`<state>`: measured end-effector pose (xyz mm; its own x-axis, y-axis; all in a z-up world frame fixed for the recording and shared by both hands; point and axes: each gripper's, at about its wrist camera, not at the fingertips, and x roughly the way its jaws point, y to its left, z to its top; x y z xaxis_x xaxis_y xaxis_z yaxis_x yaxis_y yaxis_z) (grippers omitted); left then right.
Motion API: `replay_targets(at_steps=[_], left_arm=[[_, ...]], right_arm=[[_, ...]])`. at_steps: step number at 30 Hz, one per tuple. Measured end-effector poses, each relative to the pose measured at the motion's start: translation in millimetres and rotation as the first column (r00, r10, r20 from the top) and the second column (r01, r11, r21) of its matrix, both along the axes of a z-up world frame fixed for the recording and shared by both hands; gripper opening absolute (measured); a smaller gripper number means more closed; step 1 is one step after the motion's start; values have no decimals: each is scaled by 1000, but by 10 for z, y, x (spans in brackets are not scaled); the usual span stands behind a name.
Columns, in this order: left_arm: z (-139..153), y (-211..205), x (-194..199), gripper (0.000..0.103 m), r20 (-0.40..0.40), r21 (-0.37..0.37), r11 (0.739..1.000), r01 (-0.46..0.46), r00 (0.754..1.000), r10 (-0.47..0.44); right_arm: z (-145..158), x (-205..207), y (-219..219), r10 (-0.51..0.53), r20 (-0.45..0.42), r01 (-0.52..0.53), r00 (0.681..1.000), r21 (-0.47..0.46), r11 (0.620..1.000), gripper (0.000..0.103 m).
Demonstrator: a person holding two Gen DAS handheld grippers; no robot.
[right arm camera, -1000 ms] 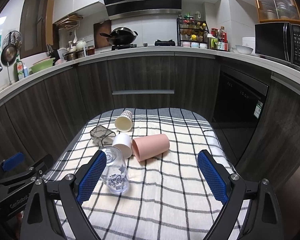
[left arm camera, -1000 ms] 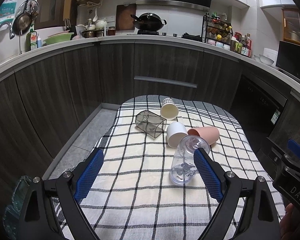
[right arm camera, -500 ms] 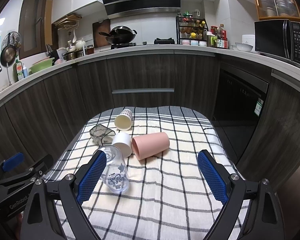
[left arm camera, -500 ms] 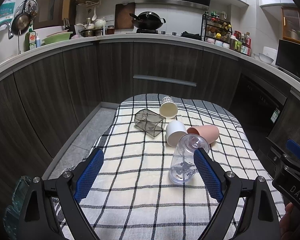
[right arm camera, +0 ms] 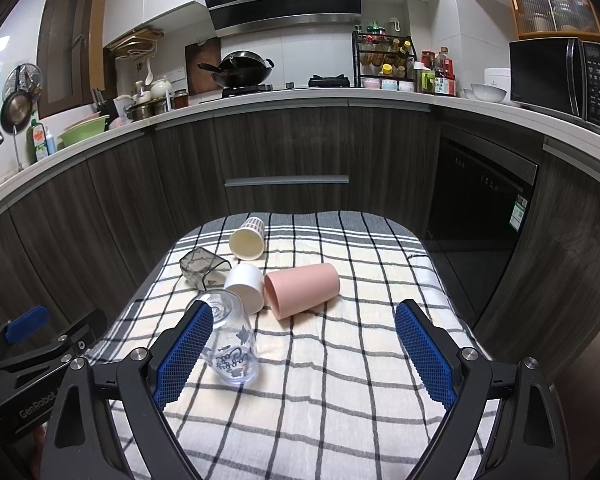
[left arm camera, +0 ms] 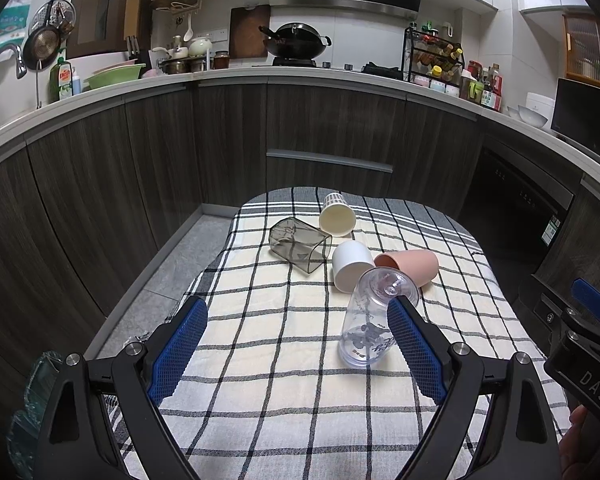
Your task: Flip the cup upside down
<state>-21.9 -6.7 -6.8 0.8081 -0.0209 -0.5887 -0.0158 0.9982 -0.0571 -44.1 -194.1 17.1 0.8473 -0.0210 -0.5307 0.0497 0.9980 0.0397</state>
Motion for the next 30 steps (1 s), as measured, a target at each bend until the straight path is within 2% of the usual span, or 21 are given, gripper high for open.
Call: replay_targets(at_steps=[6, 13, 25, 30], left_arm=[[-14, -2, 4, 92, -1, 2, 1000, 0, 1000, 0], [-46, 6, 9, 100, 0, 14, 1000, -5, 1000, 5], [-48, 59, 59, 101, -23, -4, 1000, -13, 1000, 13], [-26, 53, 38, 101, -3, 0, 1000, -16, 1000, 16]], right_arm=[[1, 8, -9, 0, 0, 0, 1000, 0, 1000, 93], [1, 4, -7, 1, 0, -1, 1000, 0, 1000, 93], [6, 9, -16, -1, 0, 1, 1000, 1, 1000, 93], [-13, 7, -21, -3, -5, 3, 1000, 3, 1000, 93]])
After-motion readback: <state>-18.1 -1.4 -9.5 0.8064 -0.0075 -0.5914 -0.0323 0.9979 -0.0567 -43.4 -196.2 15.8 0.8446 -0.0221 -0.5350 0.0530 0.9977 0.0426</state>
